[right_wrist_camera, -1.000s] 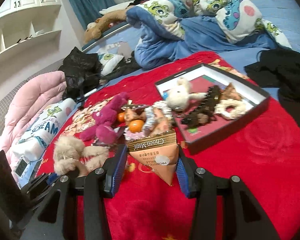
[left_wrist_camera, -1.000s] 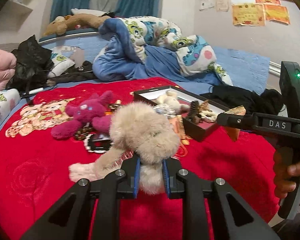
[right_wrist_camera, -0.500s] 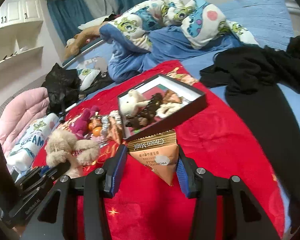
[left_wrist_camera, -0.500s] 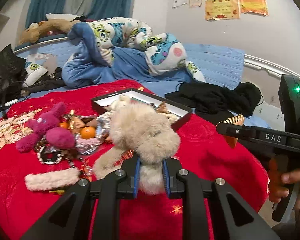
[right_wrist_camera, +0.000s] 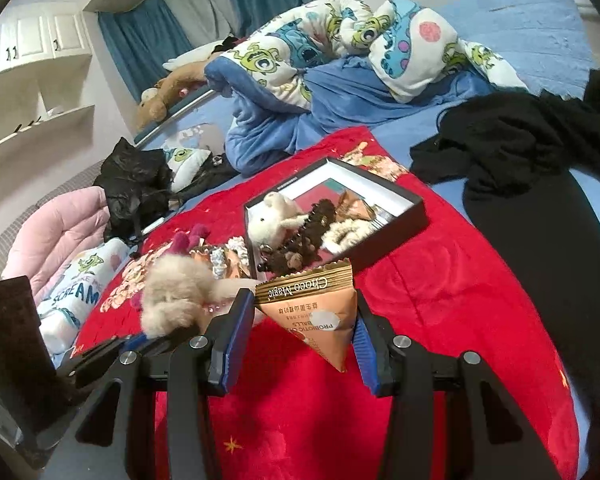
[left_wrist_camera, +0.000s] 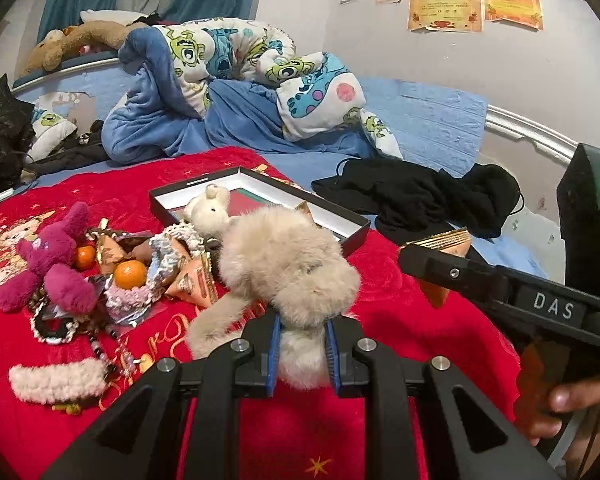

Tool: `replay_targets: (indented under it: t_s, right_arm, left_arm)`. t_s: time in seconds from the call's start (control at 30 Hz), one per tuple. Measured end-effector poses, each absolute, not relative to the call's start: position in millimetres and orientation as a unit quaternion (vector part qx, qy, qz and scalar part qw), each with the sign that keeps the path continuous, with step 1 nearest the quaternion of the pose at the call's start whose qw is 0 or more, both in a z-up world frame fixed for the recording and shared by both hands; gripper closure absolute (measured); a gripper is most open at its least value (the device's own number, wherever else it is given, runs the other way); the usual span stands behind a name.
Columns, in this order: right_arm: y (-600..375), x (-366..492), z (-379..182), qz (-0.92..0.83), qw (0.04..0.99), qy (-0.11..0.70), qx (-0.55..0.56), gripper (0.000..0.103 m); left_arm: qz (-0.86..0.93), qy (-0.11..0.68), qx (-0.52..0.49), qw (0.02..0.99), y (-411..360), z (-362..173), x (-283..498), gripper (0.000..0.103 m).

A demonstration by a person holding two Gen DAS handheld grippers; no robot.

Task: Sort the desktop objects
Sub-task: 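Carry the plush dog with the left tool while the right tool carries the snack packet to the box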

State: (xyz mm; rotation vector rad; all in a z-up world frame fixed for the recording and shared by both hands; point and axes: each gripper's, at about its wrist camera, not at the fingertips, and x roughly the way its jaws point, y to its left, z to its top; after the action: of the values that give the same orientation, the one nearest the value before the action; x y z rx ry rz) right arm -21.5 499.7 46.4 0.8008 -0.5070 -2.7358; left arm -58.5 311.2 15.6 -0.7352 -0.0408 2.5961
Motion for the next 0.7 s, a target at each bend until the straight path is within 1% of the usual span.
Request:
replay_targets:
  t_s: [0.13, 0.27, 0.4, 0.57, 0.7]
  right_arm:
    - [497.3, -31.2, 49.9, -0.942, 0.127, -0.166, 0.263, 0.057]
    - [501.8, -47.8, 64.5, -0.952, 0.139, -0.153, 0.228, 0.057]
    - [506.7, -77.6, 71.0, -0.954, 0.139, -0.152, 0.22, 0.057]
    - [503.9, -126.5, 63.8, -0.953, 0.134, -0.135, 0.235, 0.057]
    - [502.6, -150.3, 49.2, -0.953, 0.127, -0.129, 0.244, 0.057]
  left_arm:
    - [0.937, -0.019, -0.265, 0.225, 311.4, 18.9, -78.4, 0.083]
    - [0.936, -0.022, -0.271, 0.225, 313.4, 22.6, -116.5, 0.083]
    - [0.934, -0.034, -0.269, 0.234, 313.5, 25.0, -151.3, 0.083]
    - [0.935, -0.039, -0.271, 0.228, 316.1, 26.9, -201.3, 0.083]
    - [0.937, -0.032, -0.262, 0.23, 322.7, 24.9, -225.1, 0.083]
